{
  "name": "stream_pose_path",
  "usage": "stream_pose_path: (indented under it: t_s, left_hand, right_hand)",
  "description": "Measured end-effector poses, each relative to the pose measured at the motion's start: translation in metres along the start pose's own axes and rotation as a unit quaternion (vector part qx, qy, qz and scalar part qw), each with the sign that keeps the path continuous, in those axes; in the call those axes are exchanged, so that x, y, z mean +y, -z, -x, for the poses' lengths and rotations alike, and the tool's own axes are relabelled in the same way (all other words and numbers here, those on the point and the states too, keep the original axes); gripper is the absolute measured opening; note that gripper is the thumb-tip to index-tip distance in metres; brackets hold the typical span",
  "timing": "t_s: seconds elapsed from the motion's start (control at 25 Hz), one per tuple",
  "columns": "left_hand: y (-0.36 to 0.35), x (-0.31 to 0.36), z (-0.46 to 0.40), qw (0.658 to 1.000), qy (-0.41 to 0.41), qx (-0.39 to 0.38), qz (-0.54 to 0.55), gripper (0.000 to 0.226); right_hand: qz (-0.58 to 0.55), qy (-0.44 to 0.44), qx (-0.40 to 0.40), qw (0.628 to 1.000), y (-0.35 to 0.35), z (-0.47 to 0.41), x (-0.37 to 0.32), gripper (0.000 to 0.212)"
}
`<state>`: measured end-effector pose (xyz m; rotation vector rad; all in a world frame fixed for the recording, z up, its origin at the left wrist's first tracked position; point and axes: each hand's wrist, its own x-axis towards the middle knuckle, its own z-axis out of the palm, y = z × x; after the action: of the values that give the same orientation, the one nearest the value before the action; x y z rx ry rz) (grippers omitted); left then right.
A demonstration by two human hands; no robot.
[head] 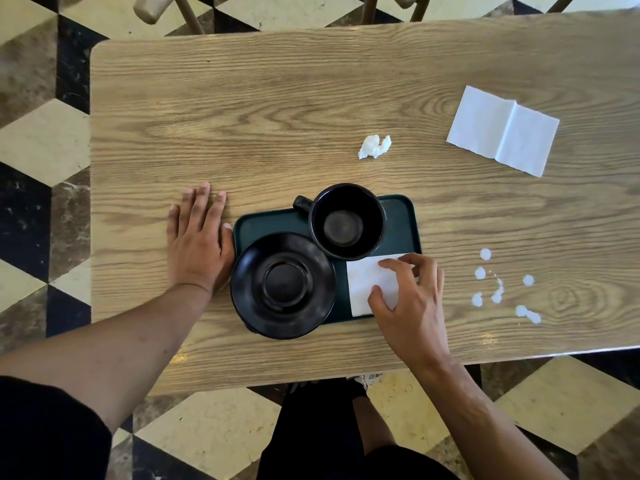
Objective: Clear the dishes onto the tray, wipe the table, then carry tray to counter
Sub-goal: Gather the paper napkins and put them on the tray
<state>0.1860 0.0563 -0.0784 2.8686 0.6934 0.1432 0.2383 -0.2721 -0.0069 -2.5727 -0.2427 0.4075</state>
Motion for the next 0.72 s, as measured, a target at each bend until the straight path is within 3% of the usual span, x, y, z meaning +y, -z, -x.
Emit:
stream_pose_path:
  t_s: [0.44,0.6,0.72]
  left_hand:
    - [0.004,0.002,-0.001,1.000,-0.015,0.004,-0.008,0.050]
    - [0.027,0.028,-0.058,0.997,0.041,0.023,0.068,0.037]
    - [0.019,0.078,-0.117,0.995,-0.062,-0.046,0.059,0.041]
  right_hand:
    - [-0.095,-0.023,0.073,0.993,0.015,-0.028,0.013,0.032]
    - [-0.142,-0.043,0.104,0.983,0.025,-0.056,0.018,0.027]
    - [-0.165,-0.082,0.136,0.973,0.038,-0.093,0.025,0.022]
